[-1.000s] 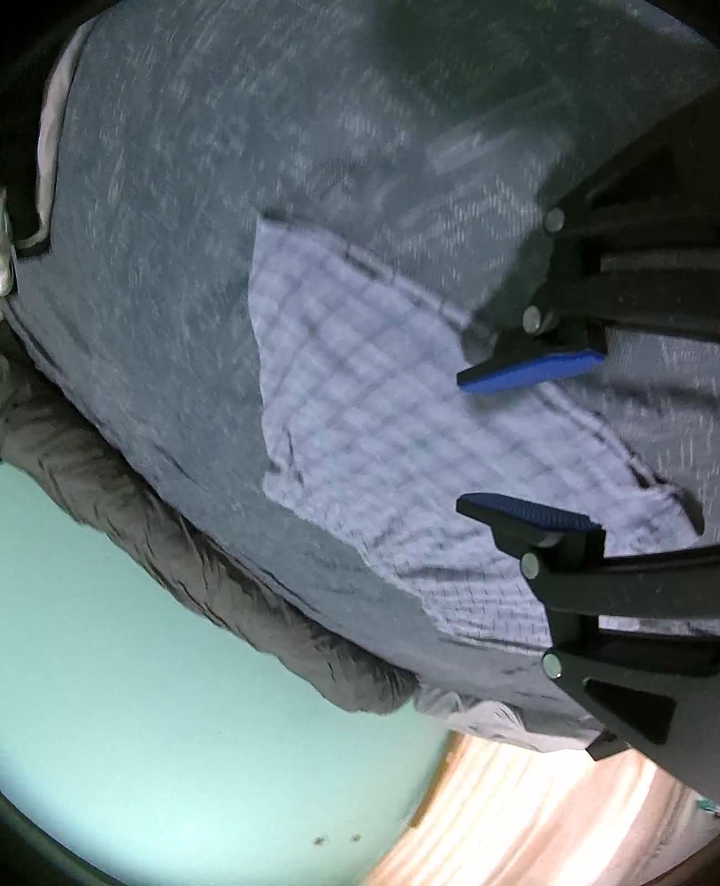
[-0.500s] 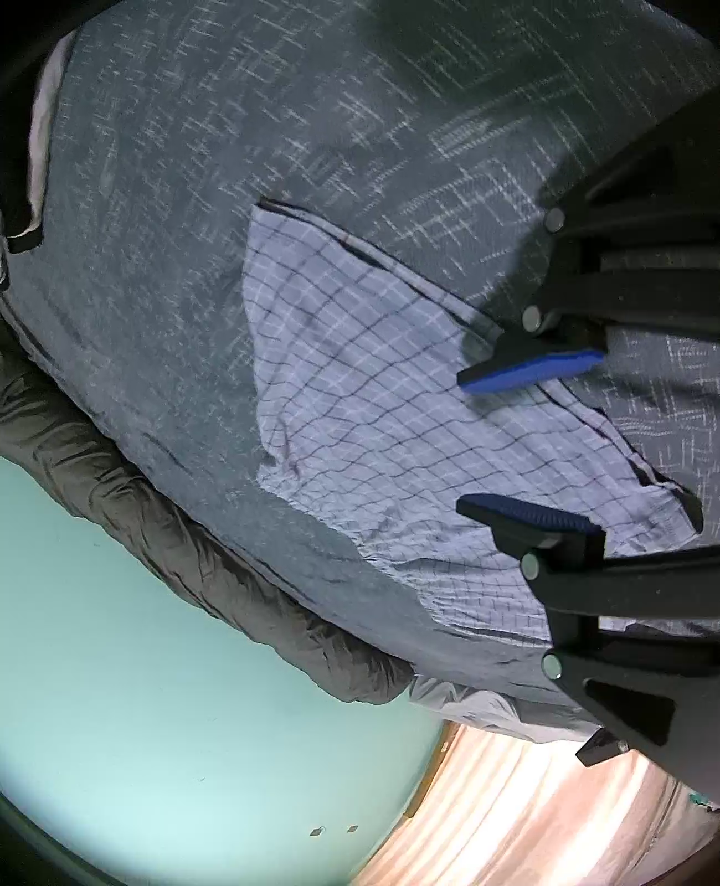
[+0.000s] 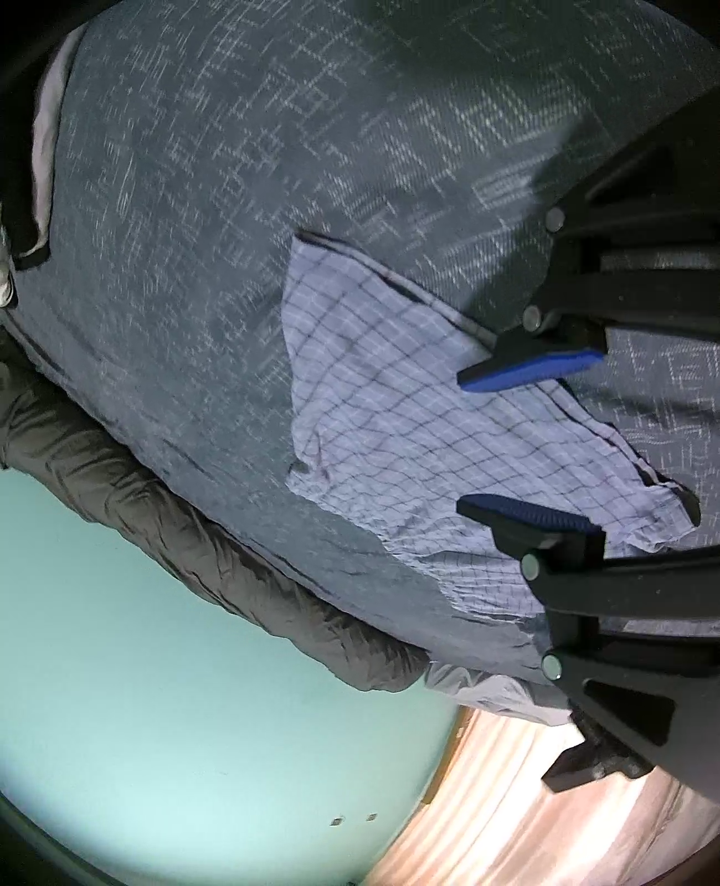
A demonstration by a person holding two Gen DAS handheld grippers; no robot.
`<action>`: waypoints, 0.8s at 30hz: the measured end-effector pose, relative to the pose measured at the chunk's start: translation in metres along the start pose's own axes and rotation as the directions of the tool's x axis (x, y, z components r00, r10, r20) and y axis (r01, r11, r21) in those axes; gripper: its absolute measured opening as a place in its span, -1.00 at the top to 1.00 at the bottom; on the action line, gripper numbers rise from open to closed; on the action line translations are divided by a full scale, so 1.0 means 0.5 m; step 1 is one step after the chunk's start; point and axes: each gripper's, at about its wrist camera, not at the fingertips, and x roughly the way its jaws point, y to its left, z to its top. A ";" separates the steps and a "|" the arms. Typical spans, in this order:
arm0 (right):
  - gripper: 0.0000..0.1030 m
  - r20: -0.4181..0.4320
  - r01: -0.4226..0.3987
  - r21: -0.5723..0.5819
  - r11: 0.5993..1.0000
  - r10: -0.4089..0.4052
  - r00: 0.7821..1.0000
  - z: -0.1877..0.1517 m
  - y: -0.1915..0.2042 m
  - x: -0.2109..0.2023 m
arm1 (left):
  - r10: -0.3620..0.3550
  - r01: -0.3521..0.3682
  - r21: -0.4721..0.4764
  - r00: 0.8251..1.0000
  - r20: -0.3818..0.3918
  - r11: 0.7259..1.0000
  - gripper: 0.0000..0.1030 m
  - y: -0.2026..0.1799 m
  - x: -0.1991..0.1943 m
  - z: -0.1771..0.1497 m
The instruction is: Fold clothes
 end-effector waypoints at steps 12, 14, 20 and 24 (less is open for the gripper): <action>0.25 0.039 -0.018 0.075 0.997 0.015 0.999 0.053 -0.063 -0.058 | -0.131 0.173 0.182 0.966 -0.223 0.968 0.92 -0.403 0.194 -0.033; 0.25 0.040 -0.016 0.083 0.996 0.013 0.999 0.061 -0.076 -0.065 | -0.135 0.189 0.190 0.955 -0.264 0.963 0.92 -0.438 0.230 -0.065; 0.25 0.043 -0.012 0.107 0.994 0.007 0.999 0.084 -0.114 -0.084 | -0.085 0.180 0.243 0.931 -0.354 0.953 0.92 -0.494 0.313 -0.144; 0.25 0.032 -0.019 0.115 0.993 0.015 0.999 0.087 -0.120 -0.074 | -0.082 0.173 0.216 0.924 -0.375 0.961 0.81 -0.472 0.321 -0.151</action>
